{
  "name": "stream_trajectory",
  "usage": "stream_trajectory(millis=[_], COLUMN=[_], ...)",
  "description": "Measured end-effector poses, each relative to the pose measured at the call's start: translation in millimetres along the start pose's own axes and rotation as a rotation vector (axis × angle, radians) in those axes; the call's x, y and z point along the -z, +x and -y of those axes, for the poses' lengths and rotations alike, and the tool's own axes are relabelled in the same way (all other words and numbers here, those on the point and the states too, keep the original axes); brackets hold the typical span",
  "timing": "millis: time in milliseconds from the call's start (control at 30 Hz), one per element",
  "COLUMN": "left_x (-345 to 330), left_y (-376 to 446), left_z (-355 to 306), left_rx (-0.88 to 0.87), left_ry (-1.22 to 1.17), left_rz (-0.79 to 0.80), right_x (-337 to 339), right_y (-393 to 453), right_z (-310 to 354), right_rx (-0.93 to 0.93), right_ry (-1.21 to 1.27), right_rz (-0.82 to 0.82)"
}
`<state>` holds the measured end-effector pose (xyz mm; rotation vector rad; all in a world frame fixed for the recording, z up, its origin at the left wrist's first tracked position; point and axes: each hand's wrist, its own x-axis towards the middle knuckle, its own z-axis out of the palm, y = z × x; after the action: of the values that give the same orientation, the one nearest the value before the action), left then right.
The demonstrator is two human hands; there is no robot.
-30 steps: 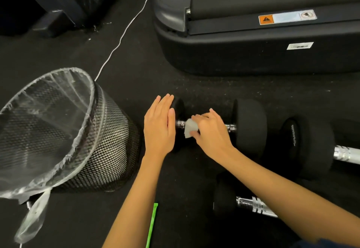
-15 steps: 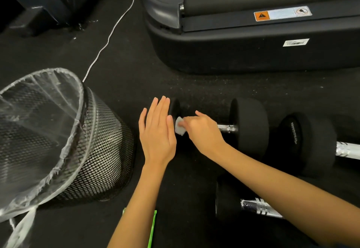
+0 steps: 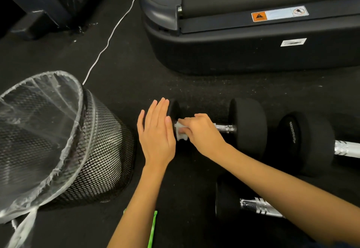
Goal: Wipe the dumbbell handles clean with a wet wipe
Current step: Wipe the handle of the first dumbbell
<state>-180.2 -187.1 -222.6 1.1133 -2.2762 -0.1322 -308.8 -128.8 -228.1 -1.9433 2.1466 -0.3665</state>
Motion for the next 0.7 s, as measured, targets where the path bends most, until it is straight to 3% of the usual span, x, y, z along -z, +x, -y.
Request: stream_trajectory(millis=[233, 367, 700], left_x=[0.9, 0.8, -0.2], left_y=[-3.2, -3.7, -5.0], left_z=[-2.1, -1.9, -1.6], left_rx=[0.016, 0.021, 0.03], left_ry=[0.009, -0.001, -0.019], left_rz=[-0.016, -0.024, -0.038], right_x=[5.3, -2.9, -3.2], right_y=[4.4, -25.5, -23.7], right_z=[10.4, 12.6, 7.8], right_rx=[0.036, 0.095, 0.085], right_ry=[-0.039, -0.107, -0.156], right_rz=[-0.028, -0.134, -0.137])
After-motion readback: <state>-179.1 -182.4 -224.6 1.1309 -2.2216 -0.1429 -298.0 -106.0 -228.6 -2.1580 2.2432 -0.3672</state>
